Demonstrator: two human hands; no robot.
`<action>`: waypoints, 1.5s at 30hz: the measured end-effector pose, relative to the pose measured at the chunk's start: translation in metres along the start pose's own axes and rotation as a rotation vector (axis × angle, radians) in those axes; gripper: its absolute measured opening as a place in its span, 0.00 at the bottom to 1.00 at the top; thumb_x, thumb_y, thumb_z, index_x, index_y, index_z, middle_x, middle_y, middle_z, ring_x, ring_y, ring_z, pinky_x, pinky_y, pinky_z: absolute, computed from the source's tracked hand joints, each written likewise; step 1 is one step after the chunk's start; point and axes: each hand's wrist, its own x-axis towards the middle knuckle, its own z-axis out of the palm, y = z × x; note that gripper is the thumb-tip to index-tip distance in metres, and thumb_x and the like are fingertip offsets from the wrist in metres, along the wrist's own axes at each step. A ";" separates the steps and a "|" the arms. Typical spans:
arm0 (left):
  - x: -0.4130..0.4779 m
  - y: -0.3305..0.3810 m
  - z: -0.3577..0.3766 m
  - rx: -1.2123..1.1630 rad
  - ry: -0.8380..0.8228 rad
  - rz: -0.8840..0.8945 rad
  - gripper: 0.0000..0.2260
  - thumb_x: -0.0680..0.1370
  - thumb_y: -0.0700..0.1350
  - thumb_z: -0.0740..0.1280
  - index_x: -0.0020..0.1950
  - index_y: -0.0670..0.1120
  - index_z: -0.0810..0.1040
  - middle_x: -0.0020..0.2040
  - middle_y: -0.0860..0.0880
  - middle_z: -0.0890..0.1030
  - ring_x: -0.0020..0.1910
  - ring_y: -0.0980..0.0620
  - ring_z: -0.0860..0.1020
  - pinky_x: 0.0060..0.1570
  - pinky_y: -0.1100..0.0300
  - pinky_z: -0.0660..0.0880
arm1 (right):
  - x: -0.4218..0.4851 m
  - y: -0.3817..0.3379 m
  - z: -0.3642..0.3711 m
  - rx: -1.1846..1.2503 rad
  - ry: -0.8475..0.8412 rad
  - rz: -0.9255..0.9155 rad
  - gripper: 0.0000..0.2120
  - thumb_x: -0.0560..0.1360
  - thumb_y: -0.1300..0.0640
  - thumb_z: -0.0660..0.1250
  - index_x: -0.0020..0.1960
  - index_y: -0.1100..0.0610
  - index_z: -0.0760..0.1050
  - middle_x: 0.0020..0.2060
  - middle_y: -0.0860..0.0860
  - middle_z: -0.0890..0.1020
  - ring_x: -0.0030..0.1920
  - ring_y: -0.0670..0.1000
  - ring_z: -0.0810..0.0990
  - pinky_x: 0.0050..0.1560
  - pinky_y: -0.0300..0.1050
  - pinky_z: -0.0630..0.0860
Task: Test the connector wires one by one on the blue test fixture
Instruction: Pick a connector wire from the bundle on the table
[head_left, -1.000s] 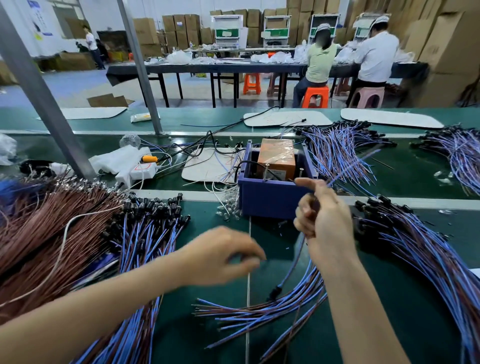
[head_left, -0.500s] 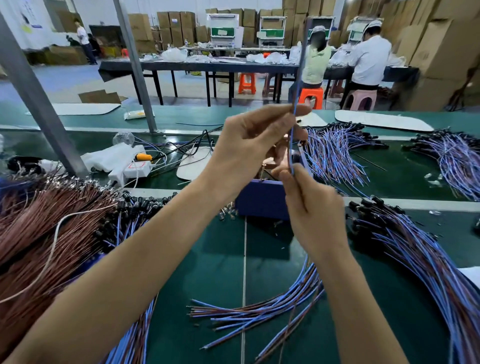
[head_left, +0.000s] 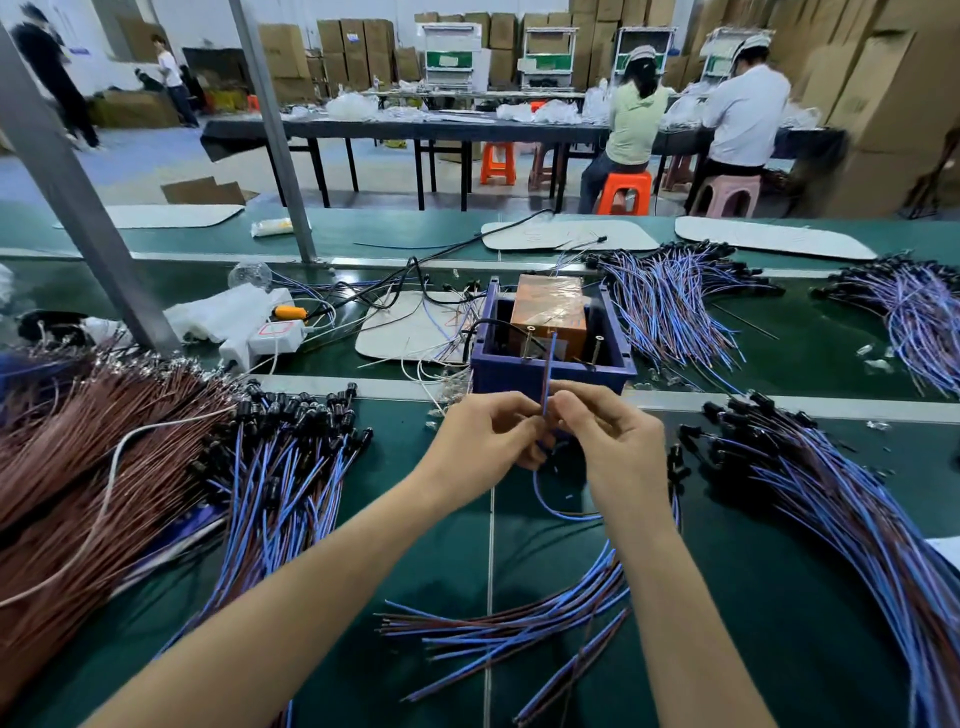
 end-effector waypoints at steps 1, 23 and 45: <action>0.000 0.000 0.000 -0.007 -0.009 -0.015 0.10 0.79 0.33 0.62 0.43 0.43 0.79 0.37 0.42 0.81 0.31 0.52 0.78 0.35 0.62 0.78 | 0.001 0.000 0.002 0.010 0.027 0.011 0.10 0.75 0.64 0.68 0.41 0.51 0.82 0.30 0.46 0.83 0.30 0.42 0.78 0.33 0.32 0.74; 0.032 0.003 -0.005 -0.069 0.198 -0.237 0.14 0.81 0.45 0.61 0.42 0.41 0.82 0.32 0.47 0.78 0.24 0.58 0.74 0.28 0.66 0.74 | 0.015 0.023 0.003 0.113 0.287 0.312 0.08 0.76 0.65 0.65 0.39 0.58 0.76 0.29 0.49 0.82 0.30 0.51 0.84 0.21 0.36 0.68; 0.052 -0.021 -0.004 0.056 0.194 -0.378 0.16 0.81 0.46 0.61 0.37 0.44 0.81 0.27 0.49 0.77 0.20 0.58 0.70 0.24 0.66 0.70 | 0.028 0.041 0.005 0.142 0.419 0.392 0.08 0.78 0.65 0.64 0.40 0.61 0.76 0.30 0.55 0.79 0.23 0.44 0.78 0.20 0.34 0.67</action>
